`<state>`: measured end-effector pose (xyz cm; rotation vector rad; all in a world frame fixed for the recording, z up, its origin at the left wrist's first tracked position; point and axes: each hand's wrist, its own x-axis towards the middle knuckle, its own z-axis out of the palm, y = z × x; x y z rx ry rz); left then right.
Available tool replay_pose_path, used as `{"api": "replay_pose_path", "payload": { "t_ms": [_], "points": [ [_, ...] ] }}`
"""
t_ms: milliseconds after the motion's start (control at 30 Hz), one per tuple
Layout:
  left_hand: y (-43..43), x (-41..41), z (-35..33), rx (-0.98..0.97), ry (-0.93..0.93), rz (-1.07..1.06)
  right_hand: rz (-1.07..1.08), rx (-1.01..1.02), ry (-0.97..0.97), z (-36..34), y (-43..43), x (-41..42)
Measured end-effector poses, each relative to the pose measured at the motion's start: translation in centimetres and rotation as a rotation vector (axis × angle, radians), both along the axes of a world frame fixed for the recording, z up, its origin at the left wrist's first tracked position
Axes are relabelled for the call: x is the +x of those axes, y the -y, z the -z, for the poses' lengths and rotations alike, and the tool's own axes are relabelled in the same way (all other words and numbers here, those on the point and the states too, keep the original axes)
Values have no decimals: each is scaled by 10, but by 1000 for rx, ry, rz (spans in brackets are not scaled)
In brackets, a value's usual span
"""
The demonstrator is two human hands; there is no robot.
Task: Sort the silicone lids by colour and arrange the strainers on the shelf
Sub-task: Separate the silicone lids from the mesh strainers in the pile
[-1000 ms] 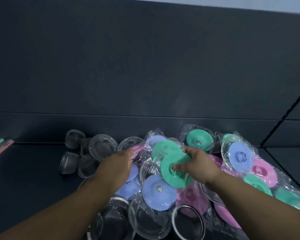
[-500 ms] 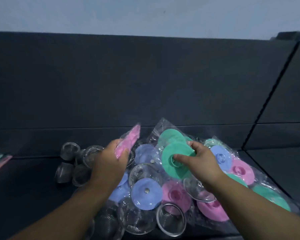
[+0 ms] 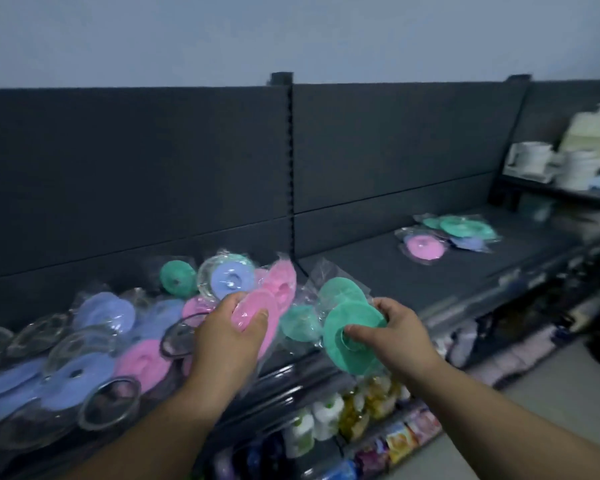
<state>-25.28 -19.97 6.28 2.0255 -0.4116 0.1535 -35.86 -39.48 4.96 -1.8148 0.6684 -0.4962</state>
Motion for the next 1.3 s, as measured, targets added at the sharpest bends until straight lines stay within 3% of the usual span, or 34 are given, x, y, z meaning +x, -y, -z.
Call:
{"api": "replay_pose_path", "payload": {
  "t_ms": [267,500,700,1000,1300],
  "points": [
    [156,-113,45,87,-243,331,260,44,-221,50,133,-171],
    [262,-133,72,205,-288,459,433,169,-359,92,211,-223],
    [359,-89,75,158,-307,493,457,199,-372,96,297,-179],
    [506,17,28,36,-237,432,418,246,-147,26,446,-74],
    [568,70,32,30,-211,187,140,313,-82,11,540,32]
  ]
}}
